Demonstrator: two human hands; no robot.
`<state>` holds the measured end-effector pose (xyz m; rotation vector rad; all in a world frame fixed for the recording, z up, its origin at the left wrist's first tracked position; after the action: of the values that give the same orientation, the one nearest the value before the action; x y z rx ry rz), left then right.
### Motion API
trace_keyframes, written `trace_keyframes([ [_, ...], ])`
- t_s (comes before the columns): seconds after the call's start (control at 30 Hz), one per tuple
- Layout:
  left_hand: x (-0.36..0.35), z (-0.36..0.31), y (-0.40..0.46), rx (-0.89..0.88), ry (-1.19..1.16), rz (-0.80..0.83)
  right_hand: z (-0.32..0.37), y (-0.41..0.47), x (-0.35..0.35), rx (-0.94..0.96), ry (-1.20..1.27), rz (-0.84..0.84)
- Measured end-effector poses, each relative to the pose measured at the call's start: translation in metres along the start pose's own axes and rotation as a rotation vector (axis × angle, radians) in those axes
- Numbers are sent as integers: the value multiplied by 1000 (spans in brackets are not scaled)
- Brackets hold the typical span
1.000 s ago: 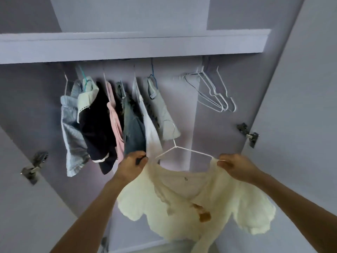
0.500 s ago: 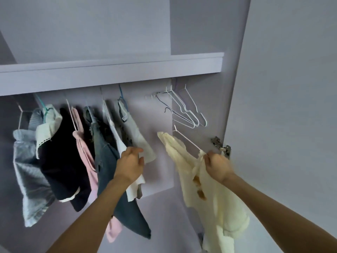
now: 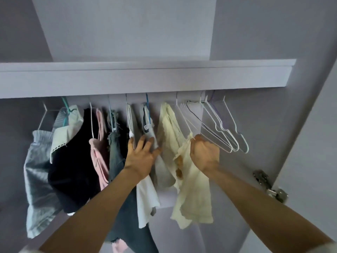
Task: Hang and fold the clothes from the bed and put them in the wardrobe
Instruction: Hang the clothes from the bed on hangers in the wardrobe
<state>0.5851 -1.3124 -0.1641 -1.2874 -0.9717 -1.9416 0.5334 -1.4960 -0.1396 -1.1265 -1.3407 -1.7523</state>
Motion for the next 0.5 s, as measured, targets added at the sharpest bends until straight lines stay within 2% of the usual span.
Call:
trace_keyframes([
  [0.2, -8, 14, 1, 20, -24, -32, 22, 40, -22, 20, 35, -49],
  [0.3, -8, 17, -1, -25, -87, -111, 34, 50, -27, 33, 32, -68],
  [0.4, -9, 17, -5, -22, -149, -146, 47, 52, -34, 40, 34, -35],
  [0.5, -11, 13, -5, 2, -129, -102, 55, 50, -40, 29, 65, 13],
])
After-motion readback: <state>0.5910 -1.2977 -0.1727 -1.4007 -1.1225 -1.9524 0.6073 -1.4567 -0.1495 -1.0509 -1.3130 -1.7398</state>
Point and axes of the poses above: each hand's wrist, its own y-axis towards the middle knuckle, its own x-axis out of the back of the hand, z = x × y, the point moved 3 cm from there along y, towards the middle knuckle, and after that the axes turned 5 degrees about -y, right-handed, at the moved point
